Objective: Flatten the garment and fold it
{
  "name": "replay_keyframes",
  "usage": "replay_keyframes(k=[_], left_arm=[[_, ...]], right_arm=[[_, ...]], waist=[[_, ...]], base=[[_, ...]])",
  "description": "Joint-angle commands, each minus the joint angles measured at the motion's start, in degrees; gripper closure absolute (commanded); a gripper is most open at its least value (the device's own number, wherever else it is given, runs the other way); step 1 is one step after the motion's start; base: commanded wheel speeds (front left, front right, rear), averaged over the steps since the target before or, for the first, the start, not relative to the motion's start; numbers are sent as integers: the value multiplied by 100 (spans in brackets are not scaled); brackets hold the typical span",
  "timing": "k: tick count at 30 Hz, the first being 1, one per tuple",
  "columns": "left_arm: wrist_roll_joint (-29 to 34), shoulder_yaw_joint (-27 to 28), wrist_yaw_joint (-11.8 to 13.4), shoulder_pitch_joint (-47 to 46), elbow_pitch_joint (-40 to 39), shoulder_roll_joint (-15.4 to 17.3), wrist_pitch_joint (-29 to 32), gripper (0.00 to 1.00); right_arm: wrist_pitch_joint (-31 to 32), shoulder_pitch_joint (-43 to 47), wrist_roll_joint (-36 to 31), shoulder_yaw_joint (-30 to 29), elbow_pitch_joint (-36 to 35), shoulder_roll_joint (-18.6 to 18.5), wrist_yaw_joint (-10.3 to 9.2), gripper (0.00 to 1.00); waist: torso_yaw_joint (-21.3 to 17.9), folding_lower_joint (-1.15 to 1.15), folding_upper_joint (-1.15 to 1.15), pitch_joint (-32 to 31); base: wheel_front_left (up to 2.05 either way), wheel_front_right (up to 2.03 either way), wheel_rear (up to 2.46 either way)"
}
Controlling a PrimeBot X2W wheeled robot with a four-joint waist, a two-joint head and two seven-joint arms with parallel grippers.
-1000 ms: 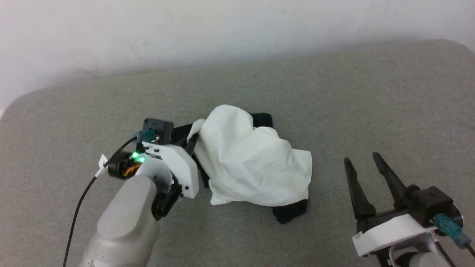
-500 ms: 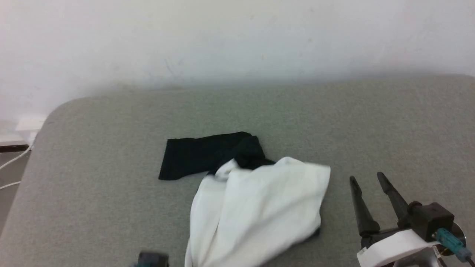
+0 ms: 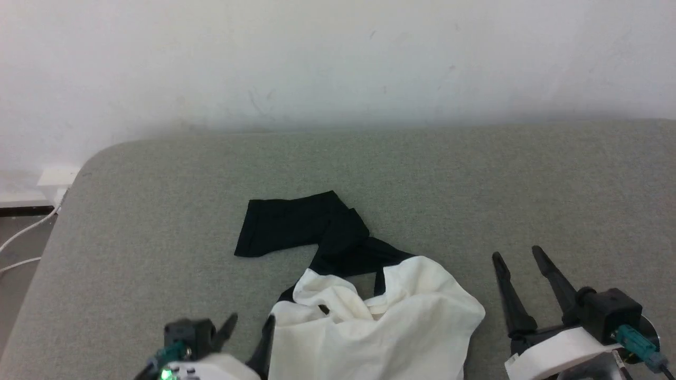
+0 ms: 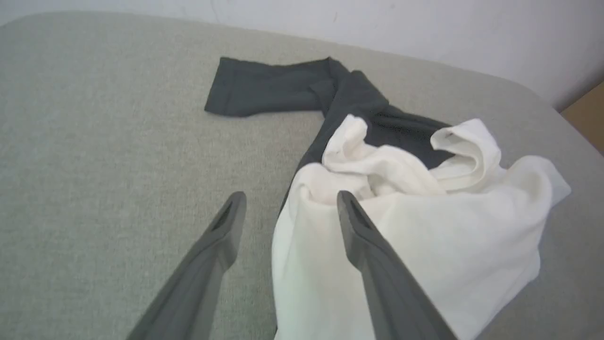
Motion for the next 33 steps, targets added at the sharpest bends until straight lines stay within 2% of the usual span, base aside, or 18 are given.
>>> replay_keyframes(k=[1, 5, 10, 20, 29, 31, 32, 33], left_arm=[[62, 50, -86, -312, 1, -31, -176, 0], [152, 18, -459, -1353, 343, -165, -668, 0], [49, -3, -792, -2673, 1594, -354, -601, 0], [-270, -19, -1182, -4535, 4319, -373, 672, 0], [-399, -135, -1324, -5207, 5830, -411, 1561, 0], [-454, -188, -1401, -5222, 6099, -466, 1837, 74], [-531, -161, -1444, -5224, 6184, -509, 1902, 100], [-605, -134, -1485, -5225, 6252, -555, 1945, 100]], right_arm=[[30, -3, -4, 22, -45, 10, -12, 0], [68, -75, -34, 55, -129, 10, -12, 0], [103, -227, -45, 99, -211, 10, -12, 0], [30, -487, 9, 192, -105, 10, -12, 0], [-98, -697, 48, 272, 101, 10, -12, 0], [-103, -717, 41, 283, 150, 10, -12, 0], [-102, -726, 39, 281, 168, 10, -12, 0], [-102, -731, 38, 270, 182, 10, -12, 0]], waist=[[-61, 0, 0, 45], [-199, 0, 0, 180], [-441, 0, 0, 486], [-924, 0, 0, 1123], [-1081, 0, 0, 1368], [-1083, 0, 0, 1353], [-1075, 0, 0, 1341], [-1058, 0, 0, 1321]], base=[[0, 0, 0], [0, 0, 0], [0, 0, 0], [0, 0, 0], [0, 0, 0], [0, 0, 0], [0, 0, 0], [0, 0, 0]])
